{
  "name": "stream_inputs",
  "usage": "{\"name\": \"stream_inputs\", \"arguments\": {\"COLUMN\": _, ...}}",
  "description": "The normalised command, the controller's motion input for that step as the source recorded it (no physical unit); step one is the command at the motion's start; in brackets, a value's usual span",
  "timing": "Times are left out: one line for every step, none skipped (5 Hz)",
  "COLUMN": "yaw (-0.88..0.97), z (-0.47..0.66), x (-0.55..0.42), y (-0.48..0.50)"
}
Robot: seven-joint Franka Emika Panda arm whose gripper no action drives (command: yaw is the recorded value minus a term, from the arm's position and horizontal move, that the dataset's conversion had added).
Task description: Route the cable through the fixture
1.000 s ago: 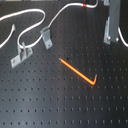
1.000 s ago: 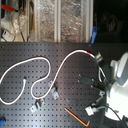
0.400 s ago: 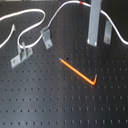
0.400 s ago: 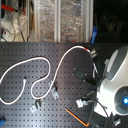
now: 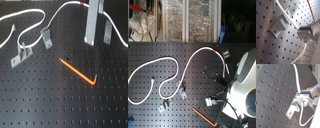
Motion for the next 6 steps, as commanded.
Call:
{"name": "stream_inputs", "arguments": {"yaw": -0.07, "z": 0.0, "x": -0.004, "y": -0.008}}
{"name": "stream_inputs", "arguments": {"yaw": 0.0, "z": 0.2, "x": -0.113, "y": 0.05}}
{"name": "stream_inputs", "arguments": {"yaw": -0.05, "z": 0.49, "x": -0.222, "y": 0.064}}
{"name": "stream_inputs", "arguments": {"yaw": -0.32, "z": 0.34, "x": -0.297, "y": 0.189}}
{"name": "stream_inputs", "arguments": {"yaw": -0.28, "z": 0.32, "x": -0.174, "y": 0.269}}
{"name": "stream_inputs", "arguments": {"yaw": 0.0, "z": 0.08, "x": -0.36, "y": 0.339}}
